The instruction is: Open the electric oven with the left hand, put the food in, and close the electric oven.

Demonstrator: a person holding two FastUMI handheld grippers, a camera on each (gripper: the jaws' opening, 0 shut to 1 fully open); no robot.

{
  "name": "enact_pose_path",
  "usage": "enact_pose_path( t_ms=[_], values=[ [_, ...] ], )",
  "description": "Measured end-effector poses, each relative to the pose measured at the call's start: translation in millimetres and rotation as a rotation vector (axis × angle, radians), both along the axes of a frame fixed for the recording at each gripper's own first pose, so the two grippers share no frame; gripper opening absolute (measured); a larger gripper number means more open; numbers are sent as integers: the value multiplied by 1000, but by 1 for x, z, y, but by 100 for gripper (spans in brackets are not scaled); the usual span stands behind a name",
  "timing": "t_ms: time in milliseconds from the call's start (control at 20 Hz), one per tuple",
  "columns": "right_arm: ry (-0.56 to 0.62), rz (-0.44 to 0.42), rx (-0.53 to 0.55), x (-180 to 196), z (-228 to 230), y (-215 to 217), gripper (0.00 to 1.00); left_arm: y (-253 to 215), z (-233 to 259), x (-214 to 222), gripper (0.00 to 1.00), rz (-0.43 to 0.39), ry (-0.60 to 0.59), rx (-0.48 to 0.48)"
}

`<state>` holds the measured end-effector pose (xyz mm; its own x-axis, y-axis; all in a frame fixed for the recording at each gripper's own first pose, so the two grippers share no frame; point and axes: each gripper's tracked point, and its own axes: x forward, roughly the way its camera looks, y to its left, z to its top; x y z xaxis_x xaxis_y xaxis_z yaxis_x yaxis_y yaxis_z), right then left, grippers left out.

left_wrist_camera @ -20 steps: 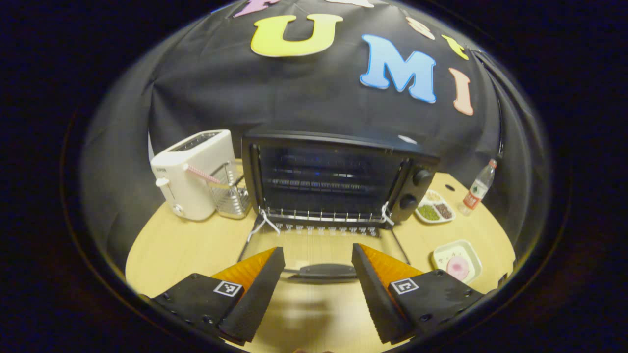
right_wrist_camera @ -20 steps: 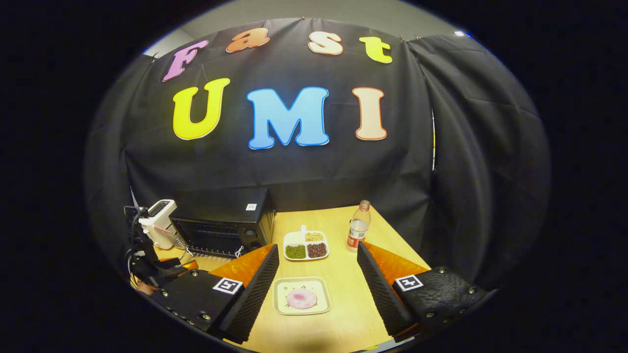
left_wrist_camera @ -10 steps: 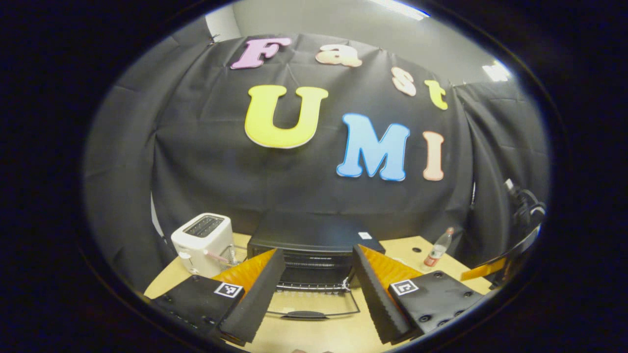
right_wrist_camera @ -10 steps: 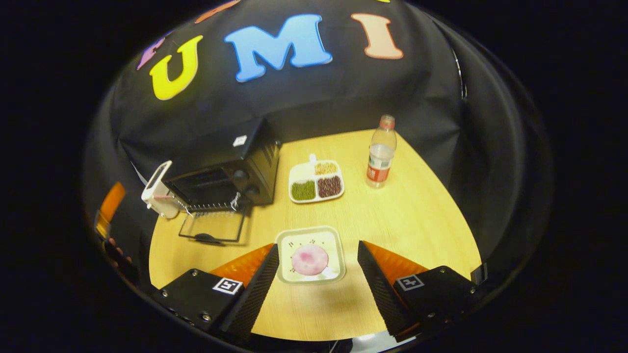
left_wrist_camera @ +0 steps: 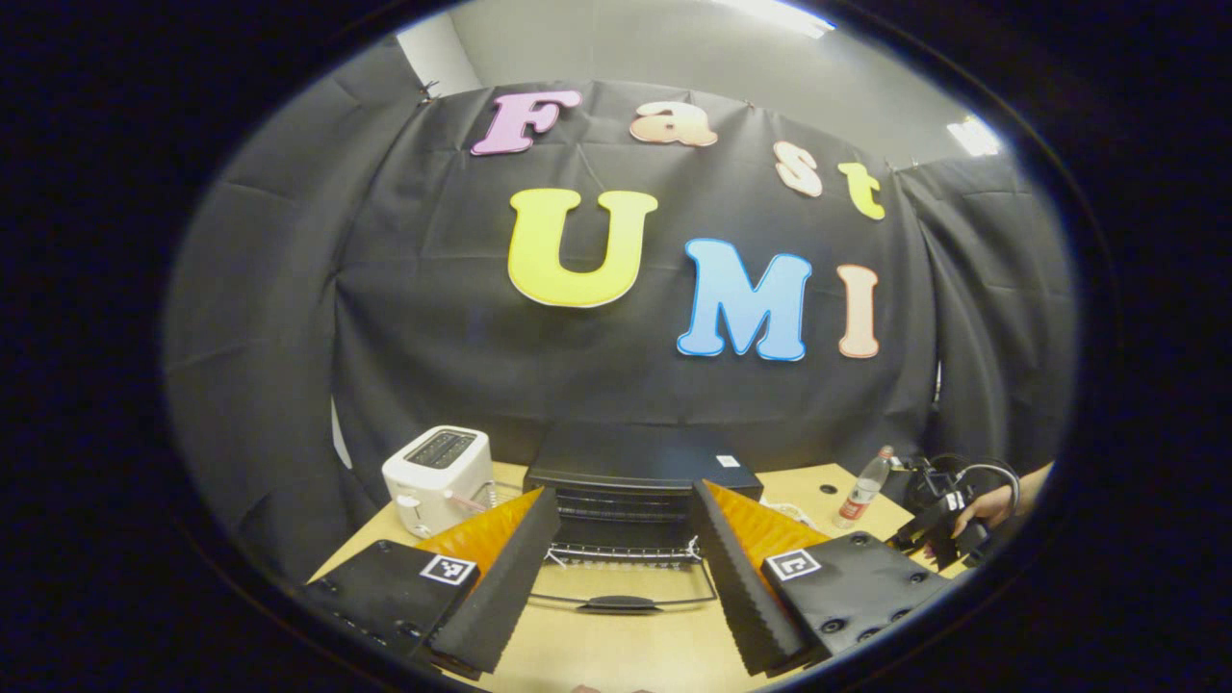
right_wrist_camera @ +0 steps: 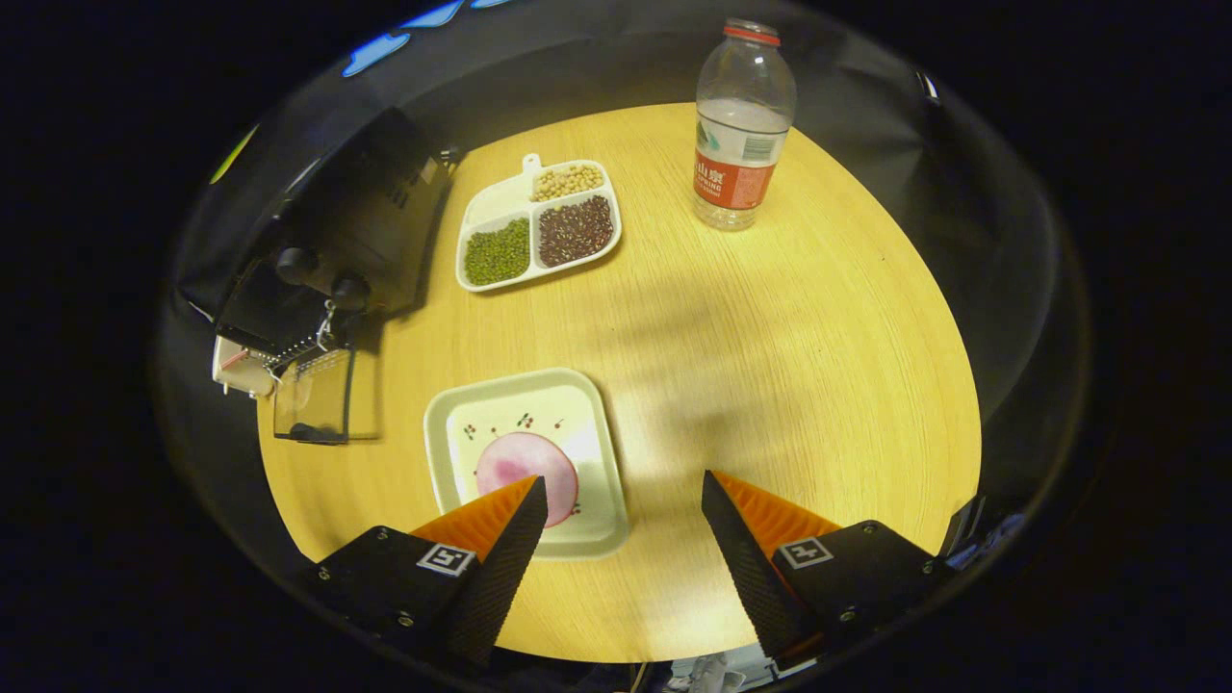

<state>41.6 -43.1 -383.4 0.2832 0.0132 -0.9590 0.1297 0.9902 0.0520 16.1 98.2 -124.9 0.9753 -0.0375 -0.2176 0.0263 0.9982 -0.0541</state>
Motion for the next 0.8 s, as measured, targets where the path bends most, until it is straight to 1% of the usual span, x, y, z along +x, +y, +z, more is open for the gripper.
enact_pose_path(
  t_ms=[250, 350, 400, 450, 500, 600, 650, 700, 750, 800],
  values=[
    [66, 49, -48, 13, -28, -8, 99, -5, -3, -7, 97, 57, 23, 19],
    [79, 94, -74, 14, -34, -7, 99, -11, -4, -8, 97, 69, 26, 37],
    [83, 123, -80, 14, -37, -5, 99, -15, -5, -9, 94, 72, 31, 42],
    [98, 146, -83, 11, -40, -3, 99, -20, -5, -9, 97, 74, 30, 48],
    [77, 155, -84, 16, -39, -5, 99, -24, -6, -10, 97, 78, 29, 56],
    [88, 164, -81, 18, -39, -5, 98, -31, -5, -12, 97, 80, 28, 59],
    [84, 181, -77, 18, -40, -5, 96, -34, -6, -12, 97, 81, 29, 59],
    [76, 198, -66, 22, -38, -5, 86, -36, -6, -11, 97, 83, 30, 57],
    [68, 198, -33, 22, -40, -2, 72, -38, -7, -12, 97, 86, 31, 53],
    [76, 179, -19, 20, -40, -2, 36, -38, -7, -12, 96, 89, 31, 52]
  ],
)
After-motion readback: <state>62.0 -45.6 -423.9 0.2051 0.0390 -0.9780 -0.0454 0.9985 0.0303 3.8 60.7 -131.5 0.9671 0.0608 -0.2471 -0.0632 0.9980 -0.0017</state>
